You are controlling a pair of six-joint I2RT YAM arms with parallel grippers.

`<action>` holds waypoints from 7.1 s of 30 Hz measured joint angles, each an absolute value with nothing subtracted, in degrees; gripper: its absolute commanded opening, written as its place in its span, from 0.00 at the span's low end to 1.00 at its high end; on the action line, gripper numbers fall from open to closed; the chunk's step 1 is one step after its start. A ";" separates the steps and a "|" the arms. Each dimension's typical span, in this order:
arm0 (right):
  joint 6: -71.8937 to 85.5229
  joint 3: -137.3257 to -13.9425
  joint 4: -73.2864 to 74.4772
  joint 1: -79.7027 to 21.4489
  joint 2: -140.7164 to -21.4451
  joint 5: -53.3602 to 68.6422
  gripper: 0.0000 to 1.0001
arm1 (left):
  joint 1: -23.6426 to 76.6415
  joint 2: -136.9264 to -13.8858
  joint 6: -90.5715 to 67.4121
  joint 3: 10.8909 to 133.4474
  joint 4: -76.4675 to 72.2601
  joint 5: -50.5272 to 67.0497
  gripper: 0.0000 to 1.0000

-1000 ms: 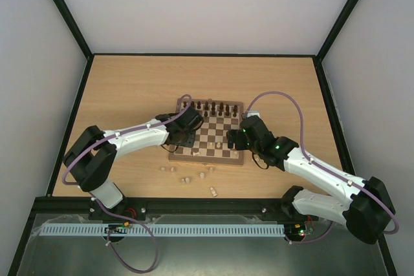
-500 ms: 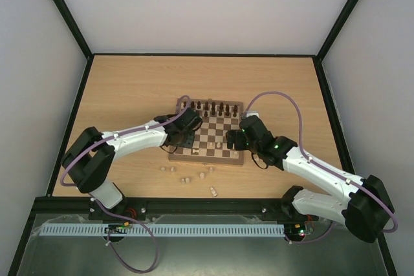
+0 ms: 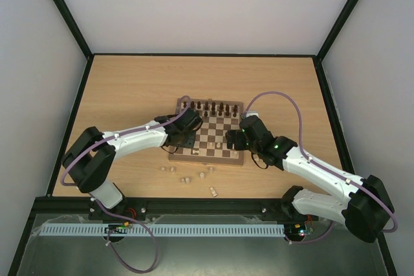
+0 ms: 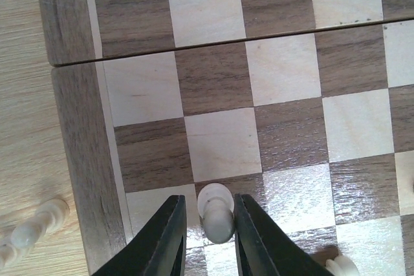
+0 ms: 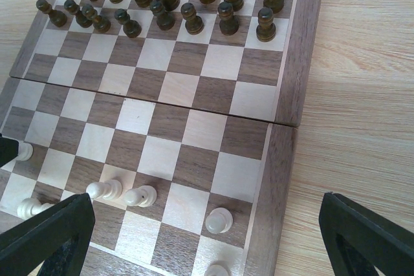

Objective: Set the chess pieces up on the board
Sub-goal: Pick up the chess piece from the chessboard.

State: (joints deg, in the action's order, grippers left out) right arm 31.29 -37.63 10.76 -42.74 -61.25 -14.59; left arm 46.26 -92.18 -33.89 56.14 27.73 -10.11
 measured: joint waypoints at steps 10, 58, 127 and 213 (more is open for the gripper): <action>31.29 -37.63 10.76 -42.76 -61.25 -14.50 0.96 | 47.22 -92.77 -33.91 56.16 27.68 -9.85 0.21; 31.29 -37.63 10.35 -42.74 -62.67 -13.98 0.96 | 54.11 -79.85 -39.00 51.51 27.79 -4.36 0.43; 31.27 -37.63 10.33 -42.76 -62.67 -13.52 0.96 | 54.59 -92.42 -27.86 53.52 23.07 -6.07 0.44; 31.27 -37.63 10.22 -42.74 -63.40 -13.02 0.96 | 55.37 -93.03 -27.42 53.32 23.44 -7.20 0.29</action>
